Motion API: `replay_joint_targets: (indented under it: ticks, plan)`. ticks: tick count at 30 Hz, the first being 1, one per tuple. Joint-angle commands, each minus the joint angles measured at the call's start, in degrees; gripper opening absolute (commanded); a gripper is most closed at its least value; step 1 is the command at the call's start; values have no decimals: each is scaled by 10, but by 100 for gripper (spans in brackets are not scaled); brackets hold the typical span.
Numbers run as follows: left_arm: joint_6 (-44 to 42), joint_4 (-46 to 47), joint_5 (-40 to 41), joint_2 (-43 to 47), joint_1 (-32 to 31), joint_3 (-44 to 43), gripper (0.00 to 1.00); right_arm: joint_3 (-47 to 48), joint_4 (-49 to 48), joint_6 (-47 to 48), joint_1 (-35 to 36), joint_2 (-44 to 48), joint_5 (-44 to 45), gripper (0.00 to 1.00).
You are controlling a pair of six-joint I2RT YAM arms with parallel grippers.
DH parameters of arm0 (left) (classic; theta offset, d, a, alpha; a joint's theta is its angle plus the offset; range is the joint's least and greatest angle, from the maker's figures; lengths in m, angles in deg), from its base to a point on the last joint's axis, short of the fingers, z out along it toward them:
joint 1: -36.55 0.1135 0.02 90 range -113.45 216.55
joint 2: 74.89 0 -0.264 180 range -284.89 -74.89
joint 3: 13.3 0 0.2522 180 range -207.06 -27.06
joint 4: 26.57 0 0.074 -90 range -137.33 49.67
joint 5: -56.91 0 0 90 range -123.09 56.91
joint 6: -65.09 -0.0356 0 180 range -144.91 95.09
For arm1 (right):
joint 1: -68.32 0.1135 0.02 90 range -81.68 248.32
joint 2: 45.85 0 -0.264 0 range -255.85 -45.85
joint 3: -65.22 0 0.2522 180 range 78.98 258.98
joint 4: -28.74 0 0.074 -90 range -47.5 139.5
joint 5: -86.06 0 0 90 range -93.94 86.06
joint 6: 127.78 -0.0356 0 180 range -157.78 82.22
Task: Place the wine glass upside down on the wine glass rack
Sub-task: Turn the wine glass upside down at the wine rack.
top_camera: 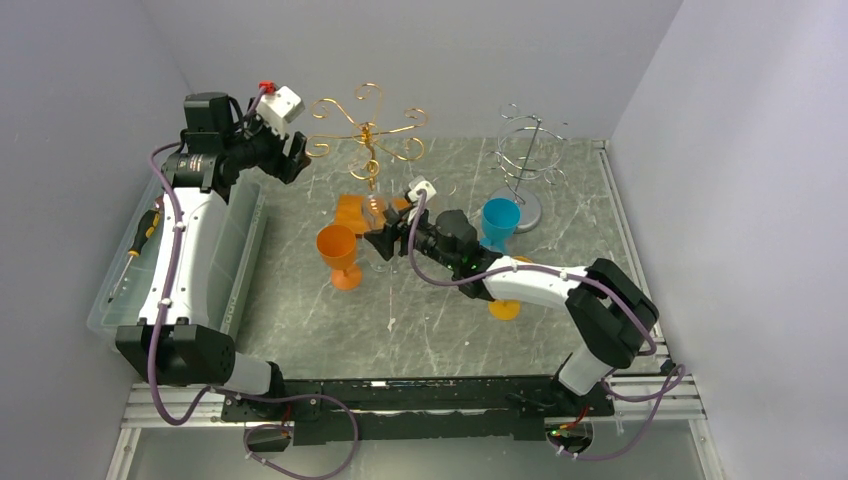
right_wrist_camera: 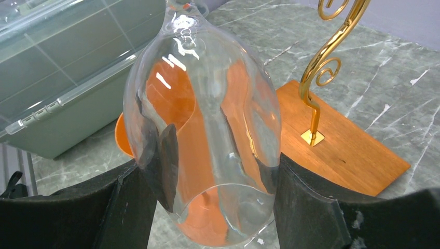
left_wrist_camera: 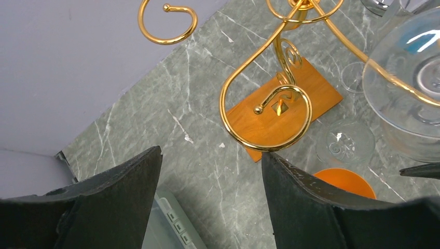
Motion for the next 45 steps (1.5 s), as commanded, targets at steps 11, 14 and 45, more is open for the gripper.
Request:
replay_joint_targets:
  ticks: [11,14,45]
  plan:
    - [-2,-1,31,-4,-25,-31,76,-37,-112,-19,1,40,23,13]
    - [-2,-2,33,-5,-27,-31,76,-33,-117,-12,1,36,21,13]
    - [-6,-9,51,-13,-35,-33,76,-51,-267,-12,6,-53,62,1]
